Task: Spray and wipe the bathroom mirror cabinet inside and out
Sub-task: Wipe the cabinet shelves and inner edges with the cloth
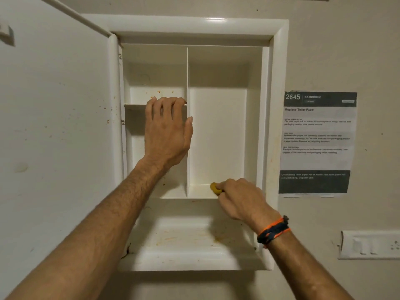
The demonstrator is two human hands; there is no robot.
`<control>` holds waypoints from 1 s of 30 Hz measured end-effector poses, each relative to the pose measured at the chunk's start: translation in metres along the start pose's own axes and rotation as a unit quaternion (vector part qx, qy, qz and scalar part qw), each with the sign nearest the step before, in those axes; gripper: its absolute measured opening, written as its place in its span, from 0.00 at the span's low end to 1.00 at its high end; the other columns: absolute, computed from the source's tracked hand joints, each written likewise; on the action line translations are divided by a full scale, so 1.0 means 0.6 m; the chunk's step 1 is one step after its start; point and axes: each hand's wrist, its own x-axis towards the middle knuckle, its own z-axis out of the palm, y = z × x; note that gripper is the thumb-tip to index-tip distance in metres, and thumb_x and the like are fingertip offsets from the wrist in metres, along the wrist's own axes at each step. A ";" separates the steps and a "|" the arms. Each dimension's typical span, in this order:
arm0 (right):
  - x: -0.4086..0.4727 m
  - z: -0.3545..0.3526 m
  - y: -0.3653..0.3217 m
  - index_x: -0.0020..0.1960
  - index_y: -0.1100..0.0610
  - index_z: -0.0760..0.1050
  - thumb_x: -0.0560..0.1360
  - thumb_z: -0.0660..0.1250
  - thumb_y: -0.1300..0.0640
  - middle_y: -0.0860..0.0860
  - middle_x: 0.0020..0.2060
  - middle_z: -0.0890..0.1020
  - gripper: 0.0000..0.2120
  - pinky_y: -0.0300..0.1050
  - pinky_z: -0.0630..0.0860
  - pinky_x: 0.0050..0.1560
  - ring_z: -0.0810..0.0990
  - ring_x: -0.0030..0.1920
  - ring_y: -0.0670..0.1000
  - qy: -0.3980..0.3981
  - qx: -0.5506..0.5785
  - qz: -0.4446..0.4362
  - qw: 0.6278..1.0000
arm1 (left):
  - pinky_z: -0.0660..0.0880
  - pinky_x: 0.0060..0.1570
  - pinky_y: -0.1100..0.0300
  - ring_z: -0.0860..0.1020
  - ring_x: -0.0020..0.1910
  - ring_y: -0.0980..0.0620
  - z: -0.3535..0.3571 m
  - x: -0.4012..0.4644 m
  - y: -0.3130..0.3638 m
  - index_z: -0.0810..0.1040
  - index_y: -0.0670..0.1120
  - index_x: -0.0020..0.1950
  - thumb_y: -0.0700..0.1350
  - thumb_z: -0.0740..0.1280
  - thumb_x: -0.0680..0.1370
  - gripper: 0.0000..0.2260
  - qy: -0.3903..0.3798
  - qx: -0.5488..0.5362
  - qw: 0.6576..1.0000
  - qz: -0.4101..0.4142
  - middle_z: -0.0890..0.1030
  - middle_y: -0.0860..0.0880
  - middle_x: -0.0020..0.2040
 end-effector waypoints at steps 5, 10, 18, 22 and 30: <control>0.004 0.000 0.008 0.61 0.57 0.76 0.82 0.51 0.51 0.54 0.48 0.80 0.19 0.45 0.72 0.44 0.78 0.46 0.55 -0.003 -0.018 0.027 0.999 | 0.59 0.71 0.44 0.70 0.58 0.43 0.000 0.000 -0.001 0.70 0.43 0.62 0.51 0.56 0.79 0.16 0.004 0.002 1.000 0.003 0.73 0.44 0.58; 0.002 0.017 -0.061 0.54 0.58 0.77 0.78 0.55 0.56 0.57 0.49 0.81 0.14 0.46 0.68 0.41 0.77 0.50 0.59 0.018 0.022 -0.029 0.999 | 0.58 0.71 0.44 0.71 0.58 0.42 0.002 -0.001 0.005 0.71 0.42 0.61 0.50 0.56 0.79 0.16 0.013 0.001 1.000 0.000 0.73 0.44 0.57; -0.020 0.020 -0.047 0.60 0.52 0.72 0.76 0.56 0.57 0.53 0.47 0.79 0.14 0.47 0.67 0.43 0.75 0.48 0.59 0.024 0.016 -0.100 0.995 | 0.58 0.72 0.44 0.71 0.59 0.42 0.001 -0.002 0.002 0.70 0.42 0.63 0.50 0.56 0.79 0.17 0.000 0.001 1.000 0.003 0.73 0.43 0.58; -0.026 0.001 0.010 0.59 0.54 0.73 0.79 0.54 0.56 0.52 0.40 0.77 0.13 0.47 0.71 0.41 0.73 0.41 0.55 0.035 -0.037 -0.078 0.996 | 0.58 0.72 0.44 0.70 0.60 0.43 -0.001 -0.001 0.002 0.70 0.43 0.63 0.51 0.56 0.79 0.17 -0.003 -0.007 1.000 -0.002 0.73 0.43 0.58; -0.053 0.010 0.008 0.57 0.54 0.70 0.77 0.55 0.59 0.46 0.41 0.69 0.10 0.43 0.71 0.44 0.67 0.42 0.49 0.061 -0.032 -0.055 0.996 | 0.57 0.72 0.44 0.70 0.60 0.43 -0.007 -0.001 0.004 0.70 0.42 0.63 0.51 0.56 0.80 0.17 -0.015 -0.006 1.000 -0.002 0.73 0.43 0.59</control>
